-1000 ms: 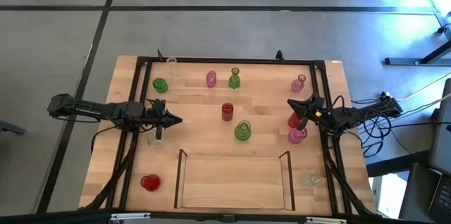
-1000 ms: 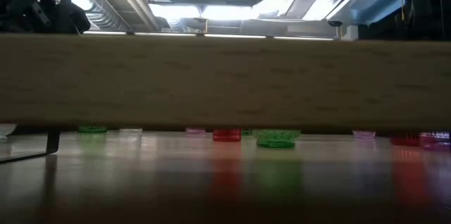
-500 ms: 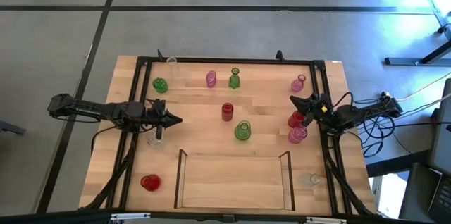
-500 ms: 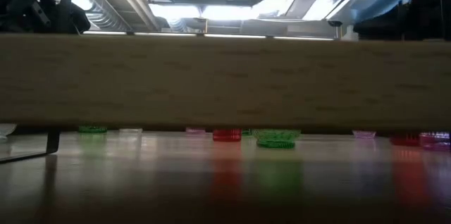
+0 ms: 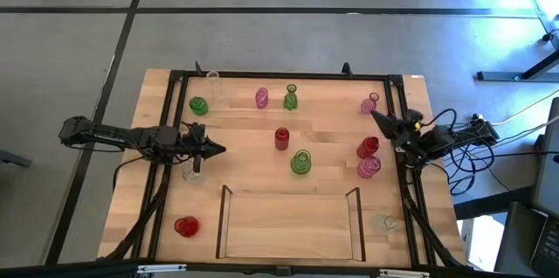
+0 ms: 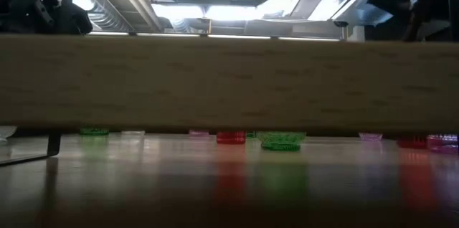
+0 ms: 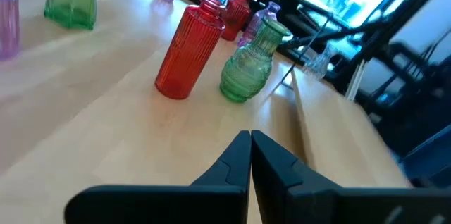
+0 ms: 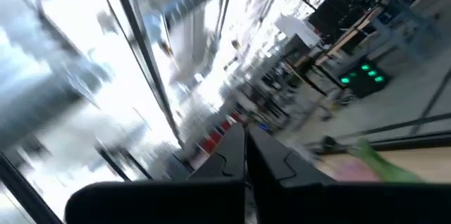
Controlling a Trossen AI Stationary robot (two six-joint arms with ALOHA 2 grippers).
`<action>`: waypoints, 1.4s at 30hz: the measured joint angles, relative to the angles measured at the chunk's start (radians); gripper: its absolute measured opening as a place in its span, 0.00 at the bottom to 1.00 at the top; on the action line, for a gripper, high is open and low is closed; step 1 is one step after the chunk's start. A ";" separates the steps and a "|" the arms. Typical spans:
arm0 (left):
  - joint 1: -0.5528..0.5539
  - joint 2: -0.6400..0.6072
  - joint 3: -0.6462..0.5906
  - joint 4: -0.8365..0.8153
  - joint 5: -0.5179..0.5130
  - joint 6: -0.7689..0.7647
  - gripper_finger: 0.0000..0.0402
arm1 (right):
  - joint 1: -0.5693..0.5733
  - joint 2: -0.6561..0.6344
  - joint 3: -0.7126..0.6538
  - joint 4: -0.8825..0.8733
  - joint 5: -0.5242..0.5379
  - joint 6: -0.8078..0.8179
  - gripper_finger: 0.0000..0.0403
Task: Sort vases onto shelf
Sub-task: Put the top left transparent vase on the shelf
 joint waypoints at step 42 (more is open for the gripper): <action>0.000 0.000 0.201 0.926 -0.188 0.325 0.01 | 0.000 0.190 0.342 0.267 -0.159 -0.378 0.01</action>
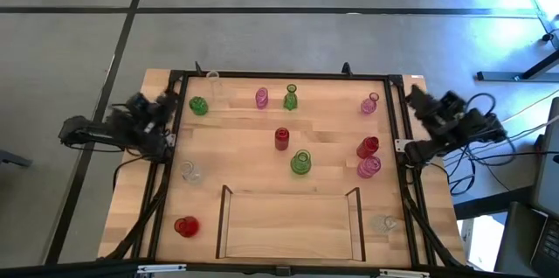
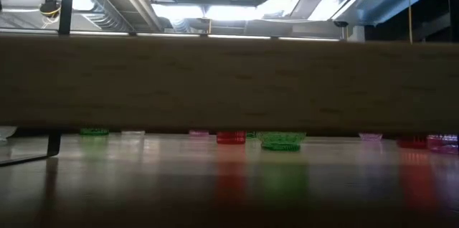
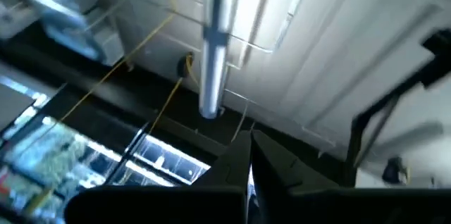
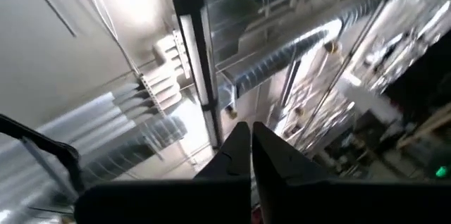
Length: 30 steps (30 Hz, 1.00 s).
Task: Sort vases onto shelf
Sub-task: Put the top left transparent vase on the shelf
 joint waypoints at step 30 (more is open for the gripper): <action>0.326 0.807 1.376 -2.122 -0.296 -0.037 0.38 | -0.011 0.852 0.958 -0.512 0.296 -0.564 0.38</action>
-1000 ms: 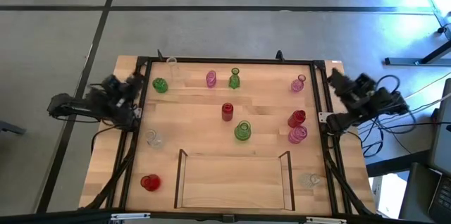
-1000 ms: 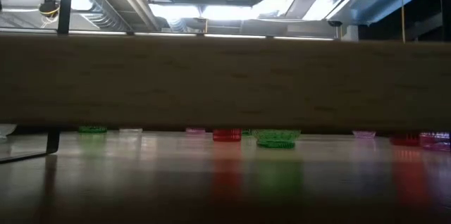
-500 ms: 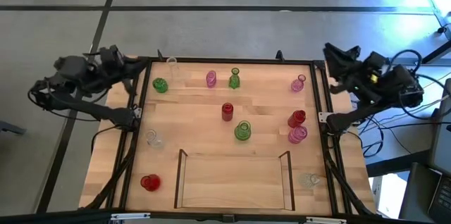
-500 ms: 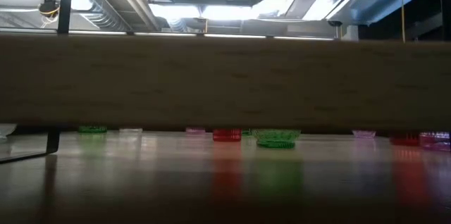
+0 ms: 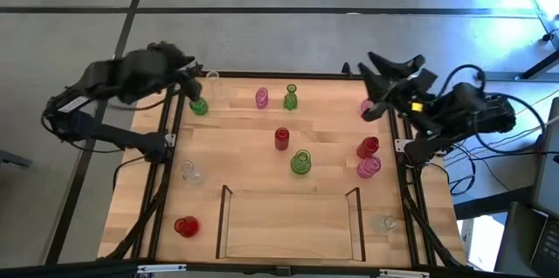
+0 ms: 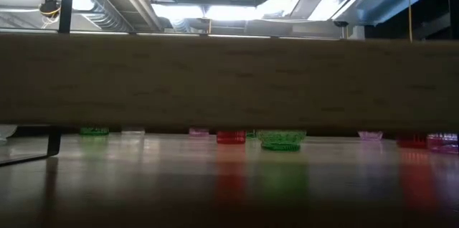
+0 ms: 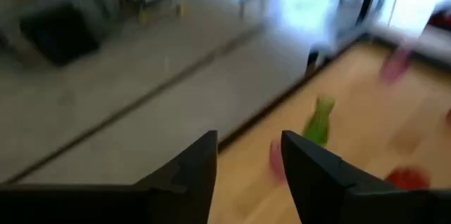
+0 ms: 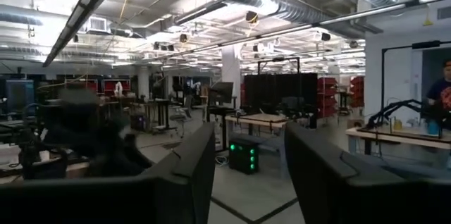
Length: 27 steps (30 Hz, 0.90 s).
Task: Sort vases onto shelf
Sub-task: Put the top left transparent vase on the shelf
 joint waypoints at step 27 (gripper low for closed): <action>0.746 0.494 0.165 -0.315 0.524 0.288 0.37 | -0.015 0.147 0.106 -0.044 -0.097 0.238 0.38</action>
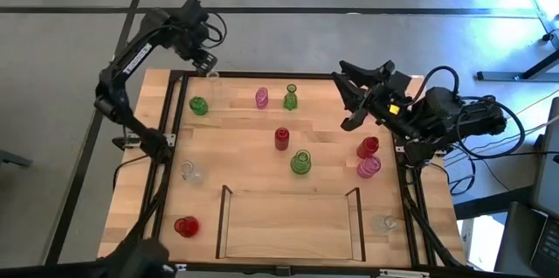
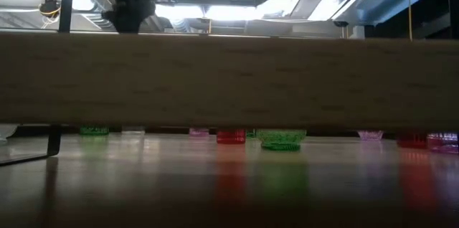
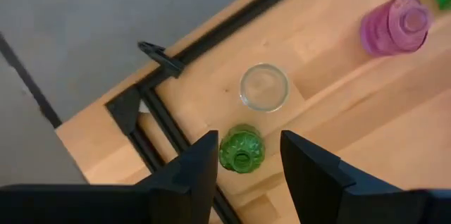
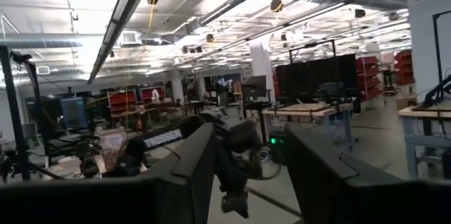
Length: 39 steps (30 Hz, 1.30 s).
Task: Sort vases onto shelf
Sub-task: Put the top left transparent vase on the shelf
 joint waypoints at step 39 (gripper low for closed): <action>0.094 0.335 -0.001 0.004 0.138 0.064 0.37 | 0.000 0.000 -0.001 0.000 -0.016 0.001 0.38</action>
